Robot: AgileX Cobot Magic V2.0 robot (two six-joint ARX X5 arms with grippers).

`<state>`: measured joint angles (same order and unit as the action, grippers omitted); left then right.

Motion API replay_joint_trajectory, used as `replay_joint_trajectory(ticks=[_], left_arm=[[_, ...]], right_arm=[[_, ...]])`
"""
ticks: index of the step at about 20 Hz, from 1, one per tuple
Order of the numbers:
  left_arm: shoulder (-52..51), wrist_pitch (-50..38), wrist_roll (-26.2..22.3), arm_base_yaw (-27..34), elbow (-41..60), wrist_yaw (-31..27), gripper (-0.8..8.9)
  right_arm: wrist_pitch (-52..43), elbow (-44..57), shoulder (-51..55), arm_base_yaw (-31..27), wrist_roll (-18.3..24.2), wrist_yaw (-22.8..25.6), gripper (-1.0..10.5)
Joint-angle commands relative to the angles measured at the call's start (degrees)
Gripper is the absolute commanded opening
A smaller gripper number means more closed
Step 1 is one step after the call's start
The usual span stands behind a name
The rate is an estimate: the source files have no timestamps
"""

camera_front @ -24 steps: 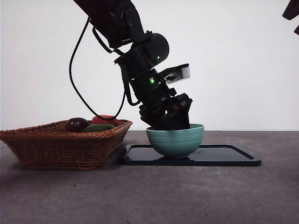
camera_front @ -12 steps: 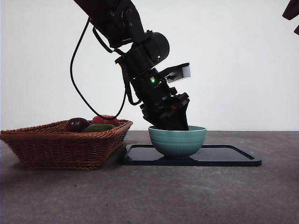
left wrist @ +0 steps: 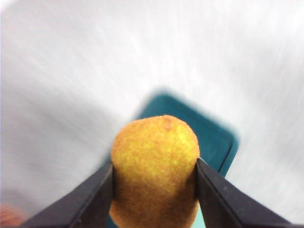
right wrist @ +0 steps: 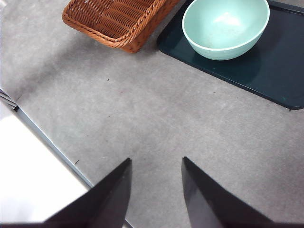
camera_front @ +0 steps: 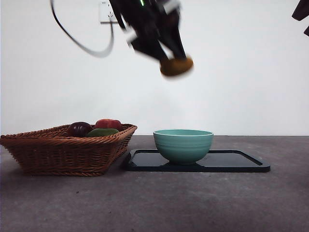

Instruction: Pick up the wifruite, put it on the bowl, pick up the plate, put it on desk

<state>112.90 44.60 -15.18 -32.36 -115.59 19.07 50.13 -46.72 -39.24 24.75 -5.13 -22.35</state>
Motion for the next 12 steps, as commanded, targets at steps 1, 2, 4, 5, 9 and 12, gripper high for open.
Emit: replay_joint_trajectory(ticks=[1, 2, 4, 5, 9, 12], left_arm=[[-5.6, 2.0, 4.4, 1.5, -2.0, 0.3, 1.82], [-8.3, 4.0, 4.5, 2.4, -2.0, 0.3, 1.82], [-13.5, 9.0, 5.8, 4.4, -2.0, 0.3, 1.82], [-16.0, 11.7, 5.9, 5.3, -2.0, 0.3, 1.82], [-23.1, 21.8, 6.6, 8.9, -1.6, 0.3, 1.82], [-27.6, 23.0, 7.8, 10.8, 4.4, 0.3, 1.82]], right_arm=[[-0.4, -0.5, -0.3, 0.4, 0.7, -0.1, 1.7], [-0.4, -0.5, -0.3, 0.4, 0.7, -0.1, 1.7], [-0.4, -0.5, -0.3, 0.4, 1.1, -0.1, 1.7], [-0.4, -0.5, -0.3, 0.4, 1.2, -0.1, 1.7], [-0.9, -0.5, -0.3, 0.4, 1.4, -0.1, 1.7], [-1.0, -0.5, -0.3, 0.4, 1.4, -0.1, 1.7]])
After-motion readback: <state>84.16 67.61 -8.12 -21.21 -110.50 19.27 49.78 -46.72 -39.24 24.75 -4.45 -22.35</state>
